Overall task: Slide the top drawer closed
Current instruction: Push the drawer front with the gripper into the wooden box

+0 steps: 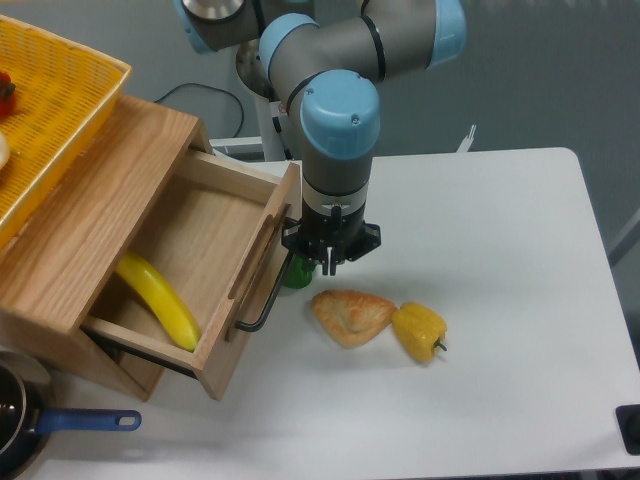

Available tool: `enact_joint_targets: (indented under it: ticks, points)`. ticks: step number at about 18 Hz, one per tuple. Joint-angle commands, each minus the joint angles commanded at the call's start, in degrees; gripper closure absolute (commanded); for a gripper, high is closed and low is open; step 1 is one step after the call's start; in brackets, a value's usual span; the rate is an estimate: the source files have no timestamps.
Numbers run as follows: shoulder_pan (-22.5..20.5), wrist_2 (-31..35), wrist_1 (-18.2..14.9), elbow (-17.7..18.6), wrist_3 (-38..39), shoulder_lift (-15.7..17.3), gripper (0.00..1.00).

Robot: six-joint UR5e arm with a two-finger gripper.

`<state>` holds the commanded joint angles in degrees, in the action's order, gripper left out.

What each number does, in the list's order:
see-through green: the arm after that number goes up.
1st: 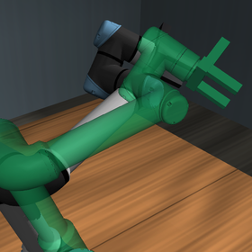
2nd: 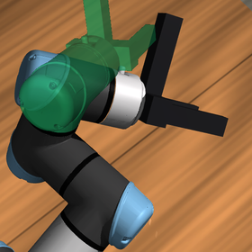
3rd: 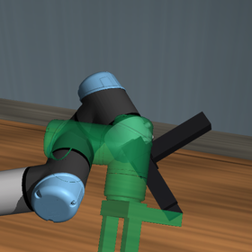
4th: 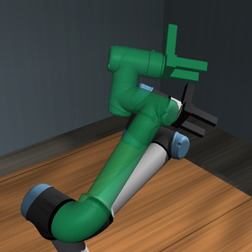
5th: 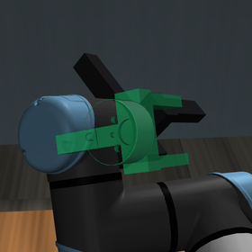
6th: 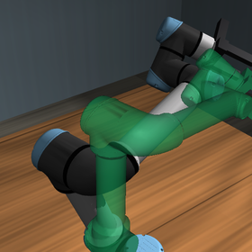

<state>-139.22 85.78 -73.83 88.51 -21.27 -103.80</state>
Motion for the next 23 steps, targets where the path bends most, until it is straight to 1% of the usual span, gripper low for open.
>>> enact_joint_targets:
  ticks: [11,19,23]
  points:
    - [1.3,0.2,-0.1,0.3,0.3,0.0,0.75]
    - [3.1,0.2,-0.1,0.3,1.8,0.2,0.73]
    - [4.7,0.6,-0.1,0.3,2.8,0.3,0.73]
